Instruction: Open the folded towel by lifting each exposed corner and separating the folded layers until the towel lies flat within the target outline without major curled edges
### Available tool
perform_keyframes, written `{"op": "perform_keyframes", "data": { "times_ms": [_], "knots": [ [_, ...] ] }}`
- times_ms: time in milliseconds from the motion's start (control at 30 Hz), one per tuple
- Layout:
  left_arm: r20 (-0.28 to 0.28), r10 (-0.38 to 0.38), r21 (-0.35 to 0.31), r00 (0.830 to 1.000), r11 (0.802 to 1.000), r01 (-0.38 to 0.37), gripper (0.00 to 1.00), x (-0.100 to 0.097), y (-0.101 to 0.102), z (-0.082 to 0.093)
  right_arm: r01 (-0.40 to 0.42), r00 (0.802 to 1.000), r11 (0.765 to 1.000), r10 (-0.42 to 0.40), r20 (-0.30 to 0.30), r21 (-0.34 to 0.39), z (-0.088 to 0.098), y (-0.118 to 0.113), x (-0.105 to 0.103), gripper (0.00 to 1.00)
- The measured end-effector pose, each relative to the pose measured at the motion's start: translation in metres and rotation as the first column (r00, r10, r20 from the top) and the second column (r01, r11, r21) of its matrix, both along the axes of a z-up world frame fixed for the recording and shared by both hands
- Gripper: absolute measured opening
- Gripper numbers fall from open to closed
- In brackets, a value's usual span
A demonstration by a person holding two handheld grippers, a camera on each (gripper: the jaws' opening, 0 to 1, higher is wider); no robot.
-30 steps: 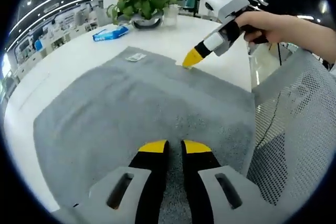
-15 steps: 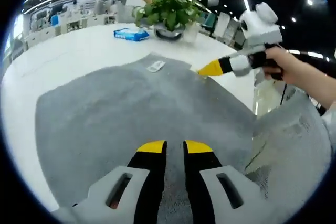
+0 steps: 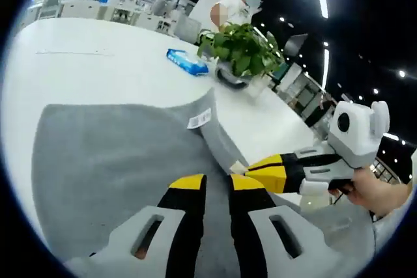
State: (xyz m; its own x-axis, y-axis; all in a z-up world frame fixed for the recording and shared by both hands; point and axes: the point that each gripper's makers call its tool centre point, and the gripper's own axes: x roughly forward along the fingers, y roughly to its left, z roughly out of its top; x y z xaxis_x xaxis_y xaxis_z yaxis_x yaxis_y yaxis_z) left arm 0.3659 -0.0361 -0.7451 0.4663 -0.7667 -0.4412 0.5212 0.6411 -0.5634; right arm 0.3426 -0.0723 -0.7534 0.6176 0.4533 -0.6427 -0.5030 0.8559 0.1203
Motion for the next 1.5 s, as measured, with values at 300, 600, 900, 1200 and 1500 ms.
{"op": "perform_keyframes", "data": {
  "times_ms": [300, 600, 900, 1200, 1500],
  "knots": [
    [-0.080, -0.036, -0.021, 0.996, 0.999, 0.034, 0.13, 0.006, -0.024, -0.007, -0.029, 1.000, 0.999, 0.029, 0.006, -0.026, -0.004, 0.005, -0.001, 0.00],
    [-0.115, -0.026, 0.061, 0.993, 0.998, 0.033, 0.02, 0.009, -0.023, -0.026, -0.047, 0.999, 0.999, 0.047, -0.008, -0.001, -0.005, 0.007, 0.000, 0.00],
    [-0.114, 0.024, 0.105, 0.993, 0.994, -0.012, 0.01, 0.010, 0.009, -0.032, 0.037, 0.994, 0.996, -0.028, 0.103, -0.082, 0.013, -0.050, 0.027, 0.01],
    [-0.075, 0.055, 0.240, 0.996, 0.970, -0.035, 0.01, 0.009, 0.058, -0.048, -0.072, 0.997, 0.988, 0.073, 0.002, -0.138, -0.030, -0.043, 0.023, 0.00],
    [0.087, -0.123, 0.460, 0.989, 0.885, 0.070, 0.01, 0.004, 0.066, -0.056, -0.130, 0.991, 0.970, 0.121, -0.054, -0.203, -0.057, -0.041, 0.016, 0.00]
  ]
}}
